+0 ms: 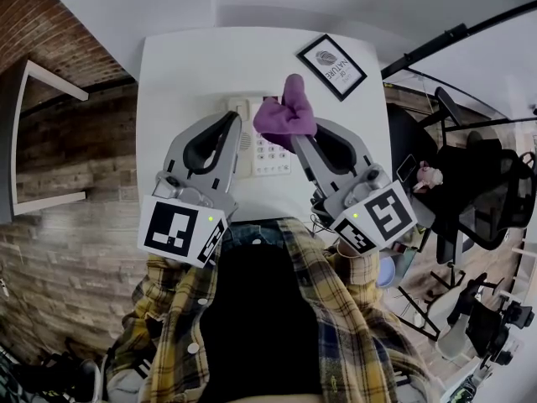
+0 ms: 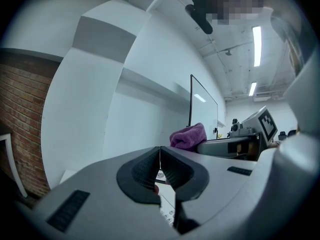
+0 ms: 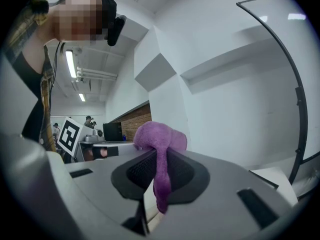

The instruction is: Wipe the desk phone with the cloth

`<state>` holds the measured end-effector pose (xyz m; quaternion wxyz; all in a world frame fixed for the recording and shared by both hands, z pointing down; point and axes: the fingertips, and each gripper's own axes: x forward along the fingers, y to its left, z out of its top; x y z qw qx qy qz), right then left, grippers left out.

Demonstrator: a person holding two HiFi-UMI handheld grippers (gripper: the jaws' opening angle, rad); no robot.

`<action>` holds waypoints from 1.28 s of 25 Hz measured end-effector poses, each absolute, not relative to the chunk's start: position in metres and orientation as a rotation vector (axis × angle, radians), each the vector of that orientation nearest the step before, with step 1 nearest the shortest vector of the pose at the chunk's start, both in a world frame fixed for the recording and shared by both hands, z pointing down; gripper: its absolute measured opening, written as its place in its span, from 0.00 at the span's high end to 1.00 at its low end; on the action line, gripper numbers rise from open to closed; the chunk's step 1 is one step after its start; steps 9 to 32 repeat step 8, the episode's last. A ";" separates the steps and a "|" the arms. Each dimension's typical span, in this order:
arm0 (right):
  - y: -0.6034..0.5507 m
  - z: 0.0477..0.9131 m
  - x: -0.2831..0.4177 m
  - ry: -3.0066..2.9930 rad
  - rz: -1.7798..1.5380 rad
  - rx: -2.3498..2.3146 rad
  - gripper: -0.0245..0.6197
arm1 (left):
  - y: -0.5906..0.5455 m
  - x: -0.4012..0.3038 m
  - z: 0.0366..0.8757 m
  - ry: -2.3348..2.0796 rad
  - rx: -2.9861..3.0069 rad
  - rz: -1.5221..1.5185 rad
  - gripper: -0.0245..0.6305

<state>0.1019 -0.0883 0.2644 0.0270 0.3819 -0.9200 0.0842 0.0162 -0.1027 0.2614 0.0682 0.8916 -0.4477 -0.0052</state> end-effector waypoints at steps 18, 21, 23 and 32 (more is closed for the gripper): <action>-0.088 0.262 0.102 -2.840 0.254 1.187 0.87 | -0.103 0.016 0.259 -1.347 2.687 -0.017 0.94; -0.088 0.262 0.102 -2.840 0.254 1.187 0.87 | -0.103 0.016 0.259 -1.347 2.687 -0.017 0.94; -0.088 0.262 0.102 -2.840 0.254 1.187 0.87 | -0.103 0.016 0.259 -1.347 2.687 -0.017 0.94; -0.088 0.262 0.102 -2.840 0.254 1.187 0.87 | -0.103 0.016 0.259 -1.347 2.687 -0.017 0.94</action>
